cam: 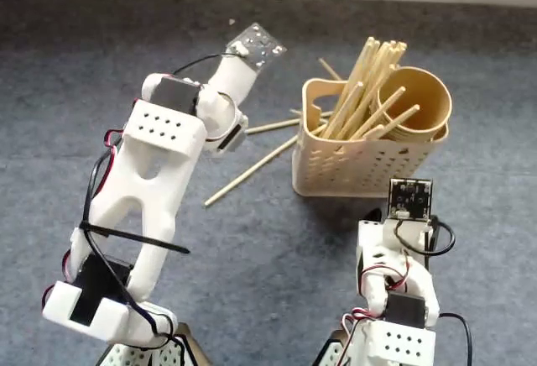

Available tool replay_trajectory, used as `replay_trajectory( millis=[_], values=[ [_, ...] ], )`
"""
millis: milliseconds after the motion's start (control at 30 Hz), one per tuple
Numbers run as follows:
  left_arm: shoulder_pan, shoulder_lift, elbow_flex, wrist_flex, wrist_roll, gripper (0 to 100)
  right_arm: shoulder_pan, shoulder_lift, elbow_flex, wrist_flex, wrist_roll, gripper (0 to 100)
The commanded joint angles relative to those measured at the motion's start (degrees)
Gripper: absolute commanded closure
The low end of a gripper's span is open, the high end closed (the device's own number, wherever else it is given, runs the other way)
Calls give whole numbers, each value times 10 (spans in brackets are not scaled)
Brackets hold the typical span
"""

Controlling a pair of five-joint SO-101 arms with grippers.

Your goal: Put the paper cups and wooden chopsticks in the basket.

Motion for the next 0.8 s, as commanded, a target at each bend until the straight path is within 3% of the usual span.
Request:
replay_trajectory(
  millis=[0, 167, 333, 500, 767],
  values=[
    [-30, -7, -4, -2, -2, 843, 1, 1, 10, -13, 10, 663],
    [-50, 44, 0, 4, -6, 829, 1, 1, 10, -13, 10, 663],
    [-17, 76, 51, 15, -103, 784, 1, 1, 10, -13, 10, 663],
    [-17, 80, 136, -48, -192, 815, 1, 1, 11, -13, 10, 663],
    [-25, 82, 215, -169, -202, 817, 1, 1, 11, -13, 10, 663]
  ],
)
